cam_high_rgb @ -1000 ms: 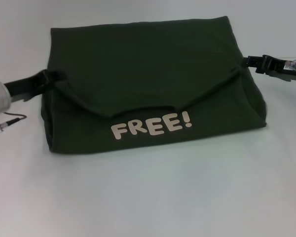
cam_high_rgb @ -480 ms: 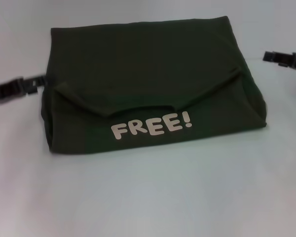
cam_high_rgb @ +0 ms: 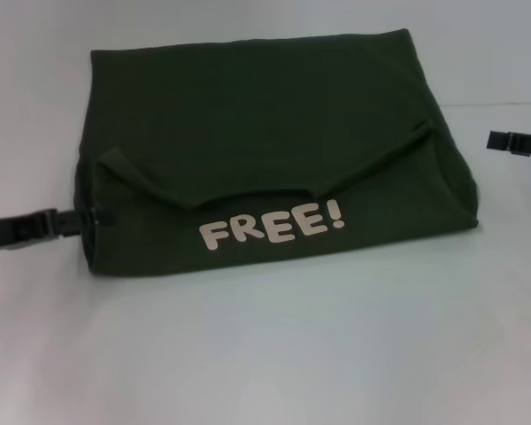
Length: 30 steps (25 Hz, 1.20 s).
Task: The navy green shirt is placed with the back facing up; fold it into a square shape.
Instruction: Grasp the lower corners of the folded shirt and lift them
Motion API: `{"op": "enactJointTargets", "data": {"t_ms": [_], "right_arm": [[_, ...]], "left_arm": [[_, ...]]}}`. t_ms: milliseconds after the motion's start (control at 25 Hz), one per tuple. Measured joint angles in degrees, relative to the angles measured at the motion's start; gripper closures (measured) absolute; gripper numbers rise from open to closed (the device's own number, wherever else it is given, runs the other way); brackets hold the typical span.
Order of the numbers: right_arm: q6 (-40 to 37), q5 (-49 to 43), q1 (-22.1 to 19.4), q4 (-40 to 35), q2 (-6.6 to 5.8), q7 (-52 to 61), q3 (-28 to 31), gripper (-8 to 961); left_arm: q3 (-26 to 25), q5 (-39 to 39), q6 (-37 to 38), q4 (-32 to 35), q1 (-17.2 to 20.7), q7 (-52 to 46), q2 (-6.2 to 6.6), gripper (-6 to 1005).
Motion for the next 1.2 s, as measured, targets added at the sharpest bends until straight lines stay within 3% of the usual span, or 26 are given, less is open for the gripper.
{"op": "enactJointTargets", "data": {"t_ms": [240,1200], "right_arm": [[-0.03,-0.03,-0.03,0.0,-0.33,0.19,-1.48,243],[1.01,-1.52,1.19,0.53,-0.36,0.43,-2.38,244]], "left_arm": [[5.96,0.64,-7.11,-1.25,0.03,-2.51,-1.15,113],[6.52,1.17,-3.26,-2.19,-1.15,-7.32,-0.67,122]]}}
